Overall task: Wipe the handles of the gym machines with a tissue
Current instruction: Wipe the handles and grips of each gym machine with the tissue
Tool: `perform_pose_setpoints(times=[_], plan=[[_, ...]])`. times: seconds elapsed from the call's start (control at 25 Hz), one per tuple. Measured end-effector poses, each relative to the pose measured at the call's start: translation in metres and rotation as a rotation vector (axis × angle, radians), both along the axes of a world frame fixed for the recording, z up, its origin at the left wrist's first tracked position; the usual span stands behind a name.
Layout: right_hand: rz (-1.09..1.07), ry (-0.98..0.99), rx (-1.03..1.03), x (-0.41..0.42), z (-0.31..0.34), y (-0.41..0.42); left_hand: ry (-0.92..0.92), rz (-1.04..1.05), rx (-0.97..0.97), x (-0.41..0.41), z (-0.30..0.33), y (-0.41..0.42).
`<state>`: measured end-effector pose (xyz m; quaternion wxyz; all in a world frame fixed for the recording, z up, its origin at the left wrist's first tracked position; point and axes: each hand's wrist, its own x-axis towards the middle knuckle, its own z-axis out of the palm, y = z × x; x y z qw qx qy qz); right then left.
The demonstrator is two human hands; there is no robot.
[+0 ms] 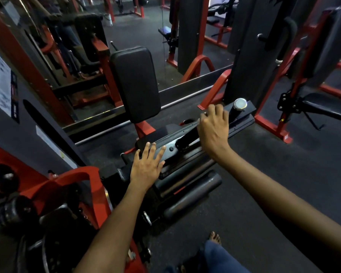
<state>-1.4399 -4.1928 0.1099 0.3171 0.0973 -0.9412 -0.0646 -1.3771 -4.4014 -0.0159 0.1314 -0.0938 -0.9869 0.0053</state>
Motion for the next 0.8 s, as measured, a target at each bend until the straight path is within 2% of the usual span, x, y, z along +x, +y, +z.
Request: perform_pose_setpoints(times=[0.12, 0.2, 0.28, 0.36, 0.48, 0.56, 0.6, 0.64, 0.68, 0.76, 0.8], plan=[[-0.007, -0.206, 0.069, 0.000, -0.006, -0.019, -0.013, -0.002, 0.001, 0.004, -0.001, 0.002], [0.083, -0.412, 0.120, 0.003, -0.021, -0.042, -0.013, 0.003, 0.000, 0.004, -0.003, 0.003], [0.217, -0.531, 0.236, 0.005, -0.040, -0.055, -0.010, 0.014, -0.020, 0.002, -0.001, 0.001], [0.343, -0.475, 0.345, 0.006, -0.056, -0.050, -0.020, 0.024, -0.035, -0.002, 0.003, 0.001], [0.615, -0.229, 0.392, 0.005, -0.080, -0.011, -0.034, 0.034, -0.052, 0.001, 0.002, 0.002], [0.757, -0.145, 0.387, 0.006, -0.102, 0.028, -0.040, 0.038, -0.043, 0.002, 0.003, 0.003], [0.736, -0.147, 0.245, 0.015, -0.112, 0.041, -0.040, 0.035, -0.037, 0.003, 0.003, 0.003], [0.666, -0.172, -0.029, 0.028, -0.113, 0.046, -0.040, 0.032, -0.033, 0.004, 0.001, 0.003], [0.523, -0.241, -0.451, 0.037, -0.108, 0.043, -0.038, 0.030, -0.035, 0.005, 0.000, 0.002], [0.131, -0.212, -1.444, 0.029, -0.074, 0.024, -0.042, 0.034, -0.037, 0.004, 0.003, 0.003], [0.030, -0.147, -1.788, 0.018, -0.054, 0.016, -0.049, 0.037, -0.031, 0.002, 0.004, 0.004]])
